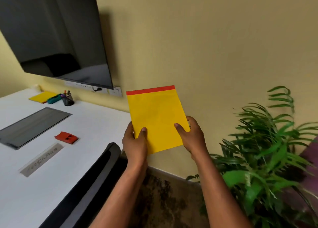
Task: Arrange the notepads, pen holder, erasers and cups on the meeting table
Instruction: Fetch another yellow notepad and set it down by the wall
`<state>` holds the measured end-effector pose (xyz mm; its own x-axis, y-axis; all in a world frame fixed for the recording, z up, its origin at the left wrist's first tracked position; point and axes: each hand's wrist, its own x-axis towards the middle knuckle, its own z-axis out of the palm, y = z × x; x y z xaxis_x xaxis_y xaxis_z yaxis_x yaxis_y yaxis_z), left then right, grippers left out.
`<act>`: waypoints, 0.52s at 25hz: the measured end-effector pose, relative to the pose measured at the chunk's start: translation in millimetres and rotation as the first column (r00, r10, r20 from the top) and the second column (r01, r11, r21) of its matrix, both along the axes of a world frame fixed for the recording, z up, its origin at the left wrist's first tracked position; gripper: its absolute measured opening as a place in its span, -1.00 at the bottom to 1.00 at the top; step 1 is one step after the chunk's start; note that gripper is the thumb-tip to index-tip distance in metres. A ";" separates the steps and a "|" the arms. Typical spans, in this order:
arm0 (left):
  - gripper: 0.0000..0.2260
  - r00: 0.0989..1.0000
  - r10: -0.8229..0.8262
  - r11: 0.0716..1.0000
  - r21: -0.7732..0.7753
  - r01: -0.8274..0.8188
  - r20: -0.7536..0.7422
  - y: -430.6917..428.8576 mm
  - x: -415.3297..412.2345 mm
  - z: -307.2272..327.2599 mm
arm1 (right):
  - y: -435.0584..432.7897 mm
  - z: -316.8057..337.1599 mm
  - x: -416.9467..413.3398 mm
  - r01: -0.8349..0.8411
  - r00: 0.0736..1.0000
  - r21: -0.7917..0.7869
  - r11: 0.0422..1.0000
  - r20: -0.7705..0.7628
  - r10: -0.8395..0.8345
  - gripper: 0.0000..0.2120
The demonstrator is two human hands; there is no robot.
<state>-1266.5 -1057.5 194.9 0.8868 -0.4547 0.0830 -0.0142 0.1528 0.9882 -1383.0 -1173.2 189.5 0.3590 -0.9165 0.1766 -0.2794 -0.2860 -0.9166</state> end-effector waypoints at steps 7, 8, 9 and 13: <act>-0.56 0.958 0.237 0.956 0.212 -0.201 -0.159 -69.2 51.7 9.6 | -98.5 -0.6 92.8 -0.187 0.980 0.068 0.980 -0.058 0.191 -0.51; -0.55 0.945 0.268 0.946 0.235 -0.221 -0.188 -77.1 62.4 9.7 | -111.3 -3.8 110.9 -0.218 0.973 0.085 0.972 -0.061 0.223 -0.52; -0.55 0.940 0.259 0.945 0.257 -0.200 -0.223 -76.0 67.3 11.3 | -111.0 -4.8 116.9 -0.212 0.974 0.086 0.974 -0.063 0.218 -0.53; -0.69 0.902 0.342 0.904 0.353 -0.240 -0.263 -102.2 108.9 6.0 | -140.1 -18.9 172.9 -0.285 0.951 0.149 0.947 -0.076 0.299 -0.59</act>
